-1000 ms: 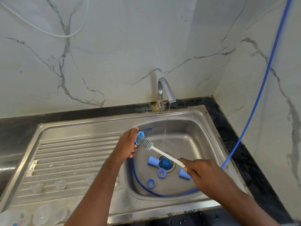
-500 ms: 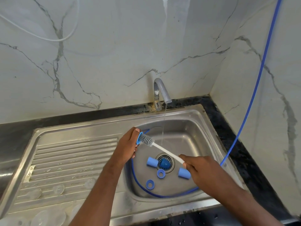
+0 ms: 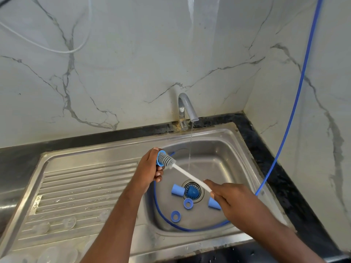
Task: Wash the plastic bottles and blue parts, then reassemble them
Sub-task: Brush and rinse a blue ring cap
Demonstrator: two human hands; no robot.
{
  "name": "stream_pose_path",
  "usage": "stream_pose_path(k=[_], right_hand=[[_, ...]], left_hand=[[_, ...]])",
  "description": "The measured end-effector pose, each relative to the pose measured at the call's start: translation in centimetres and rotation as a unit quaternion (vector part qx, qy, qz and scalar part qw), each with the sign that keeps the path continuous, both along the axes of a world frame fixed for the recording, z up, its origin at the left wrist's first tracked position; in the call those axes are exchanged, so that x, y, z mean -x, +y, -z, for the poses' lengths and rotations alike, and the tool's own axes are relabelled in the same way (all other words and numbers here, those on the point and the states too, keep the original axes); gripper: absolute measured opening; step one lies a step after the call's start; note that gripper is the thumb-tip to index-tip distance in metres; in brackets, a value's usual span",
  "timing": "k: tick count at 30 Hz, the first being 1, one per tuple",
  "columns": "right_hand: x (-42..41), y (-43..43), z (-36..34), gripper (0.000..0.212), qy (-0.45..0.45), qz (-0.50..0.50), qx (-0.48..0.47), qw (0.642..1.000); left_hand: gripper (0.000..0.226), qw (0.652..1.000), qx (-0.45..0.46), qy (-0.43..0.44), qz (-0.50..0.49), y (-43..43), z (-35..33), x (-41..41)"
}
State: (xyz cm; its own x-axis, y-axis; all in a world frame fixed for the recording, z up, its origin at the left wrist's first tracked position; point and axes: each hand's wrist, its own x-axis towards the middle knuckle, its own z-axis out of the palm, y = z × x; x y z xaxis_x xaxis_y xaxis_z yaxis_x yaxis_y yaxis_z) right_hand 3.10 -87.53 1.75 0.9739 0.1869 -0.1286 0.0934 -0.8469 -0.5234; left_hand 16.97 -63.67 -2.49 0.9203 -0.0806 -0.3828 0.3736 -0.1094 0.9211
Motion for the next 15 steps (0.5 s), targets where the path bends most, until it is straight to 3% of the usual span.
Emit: stream_pose_path(k=[7,11,15], right_hand=[[-0.5,-2.0,-0.1,0.045,-0.003,0.033,0.071,0.997],[0.3,-1.3,0.0,0.048,-0.001,-0.008,0.059,0.998],[0.2,-3.3,0.3,0.035,-0.005,0.060,0.037,0.998]], left_hand=[[0.045,1.000,-0.006,0.002,0.025,-0.5,0.2,0.4],[0.049,1.000,0.016,0.013,-0.001,-0.7,0.3,-0.6],[0.048,0.999,0.032,0.024,0.009,-1.2,0.7,-0.1]])
